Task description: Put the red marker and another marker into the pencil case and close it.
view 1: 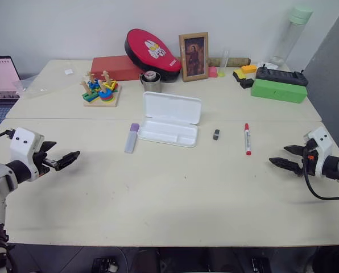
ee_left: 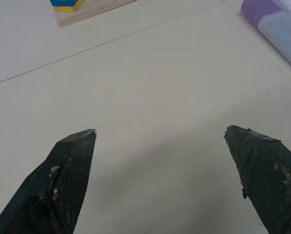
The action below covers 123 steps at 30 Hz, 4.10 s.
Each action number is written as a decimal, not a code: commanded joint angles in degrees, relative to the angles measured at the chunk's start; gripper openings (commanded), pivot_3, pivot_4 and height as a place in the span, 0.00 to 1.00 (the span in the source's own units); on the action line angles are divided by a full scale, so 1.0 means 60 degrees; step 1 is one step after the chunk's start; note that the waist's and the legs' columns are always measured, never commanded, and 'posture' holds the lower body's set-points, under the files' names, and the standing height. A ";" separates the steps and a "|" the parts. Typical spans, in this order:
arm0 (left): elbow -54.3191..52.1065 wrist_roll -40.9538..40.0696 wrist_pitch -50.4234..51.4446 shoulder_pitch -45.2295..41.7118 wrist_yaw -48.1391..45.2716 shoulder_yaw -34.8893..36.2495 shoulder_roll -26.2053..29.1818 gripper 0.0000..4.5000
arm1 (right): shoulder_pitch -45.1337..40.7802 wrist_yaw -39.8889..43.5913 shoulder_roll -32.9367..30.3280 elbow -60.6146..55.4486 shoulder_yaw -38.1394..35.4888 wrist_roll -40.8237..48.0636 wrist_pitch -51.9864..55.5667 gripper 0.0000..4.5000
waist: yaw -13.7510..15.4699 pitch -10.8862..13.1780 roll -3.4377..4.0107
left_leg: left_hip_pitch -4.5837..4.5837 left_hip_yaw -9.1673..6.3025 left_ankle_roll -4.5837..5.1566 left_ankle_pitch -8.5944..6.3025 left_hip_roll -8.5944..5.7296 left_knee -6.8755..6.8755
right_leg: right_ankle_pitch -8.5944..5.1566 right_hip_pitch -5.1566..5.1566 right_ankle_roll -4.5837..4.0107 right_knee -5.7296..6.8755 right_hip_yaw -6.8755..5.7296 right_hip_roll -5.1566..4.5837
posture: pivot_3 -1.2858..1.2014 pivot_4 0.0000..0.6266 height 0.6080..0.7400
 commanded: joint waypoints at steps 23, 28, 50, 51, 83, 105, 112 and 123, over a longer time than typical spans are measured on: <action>-0.0657 0.0248 0.0178 0.0139 -0.0023 -0.0048 -0.0051 1.00 | -0.0030 0.0168 -0.0049 -0.0264 -0.0337 0.0045 -0.0136 0.98 | -0.0004 0.0000 0.0000 | 0.0002 0.0001 0.0000 0.0000 0.0000 0.0000 | 0.0001 0.0000 -0.0001 0.0003 0.0002 0.0000 | 0.52 0.24 1.00; -0.0630 0.0351 0.0112 0.0186 0.0125 0.0030 -0.0154 1.00 | -0.0156 0.0152 0.0100 -0.0410 -0.0265 0.0103 -0.0135 0.98 | -0.0001 0.0000 0.0001 | 0.0002 0.0001 0.0000 0.0000 0.0000 0.0001 | 0.0001 0.0001 -0.0002 0.0003 0.0002 0.0000 | 0.52 0.24 1.00; -0.5340 -0.0839 0.1623 -0.1171 -0.0305 -0.3081 -0.2939 1.00 | -0.4989 0.0366 0.4719 0.1085 0.4655 -0.1773 -0.0896 0.98 | -0.0018 -0.0002 -0.0003 | -0.0033 -0.0008 -0.0007 0.0005 0.0002 0.0015 | 0.0008 -0.0022 0.0000 0.0009 -0.0010 0.0001 | 0.52 0.24 1.00; -0.5460 -0.0937 0.1696 -0.1162 -0.0332 -0.3103 -0.2977 1.00 | -0.5104 0.0336 0.4875 0.1372 0.4700 -0.1878 -0.1022 0.98 | -0.0018 -0.0002 -0.0003 | -0.0033 -0.0008 -0.0007 0.0005 0.0002 0.0015 | 0.0008 -0.0022 -0.0001 0.0009 -0.0011 0.0001 | 0.52 0.24 1.00; -0.6020 -0.0869 0.1807 -0.0986 0.0234 -0.3083 -0.3134 1.00 | -0.4886 0.0697 0.5308 0.1414 0.4758 -0.3247 -0.2513 0.00 | -0.0010 -0.0002 -0.0002 | -0.0024 -0.0014 -0.0005 0.0004 0.0002 0.0017 | 0.0009 -0.0015 -0.0002 0.0017 -0.0015 0.0001 | 0.52 0.24 1.00; -0.7238 -0.1488 0.2574 0.0090 0.0179 -0.2833 -0.2506 1.00 | -0.2270 0.1953 0.3542 -0.2388 0.5788 -0.3192 -0.2985 0.06 | 0.0006 -0.0002 -0.0004 | -0.0016 -0.0014 -0.0004 0.0003 0.0002 0.0023 | 0.0007 -0.0002 0.0000 0.0013 -0.0013 0.0001 | 0.52 0.24 1.00; -0.7276 -0.1506 0.2653 -0.0091 0.0268 -0.2974 -0.2594 1.00 | -0.2280 0.1856 0.3487 -0.2514 0.5587 -0.3016 -0.2986 0.47 | 0.0006 -0.0002 -0.0003 | -0.0014 -0.0015 -0.0004 0.0003 0.0001 0.0023 | 0.0007 -0.0001 0.0000 0.0013 -0.0013 0.0001 | 0.52 0.24 1.00; -0.7699 -0.1856 0.2999 -0.0749 0.0141 -0.3882 -0.3207 1.00 | -0.1444 0.0042 0.3222 -0.4910 0.1611 0.0311 0.1474 0.99 | 0.0091 -0.0005 -0.0008 | -0.0018 -0.0017 -0.0004 0.0003 0.0001 0.0027 | 0.0008 0.0006 -0.0001 0.0013 -0.0014 0.0000 | 0.52 0.24 1.00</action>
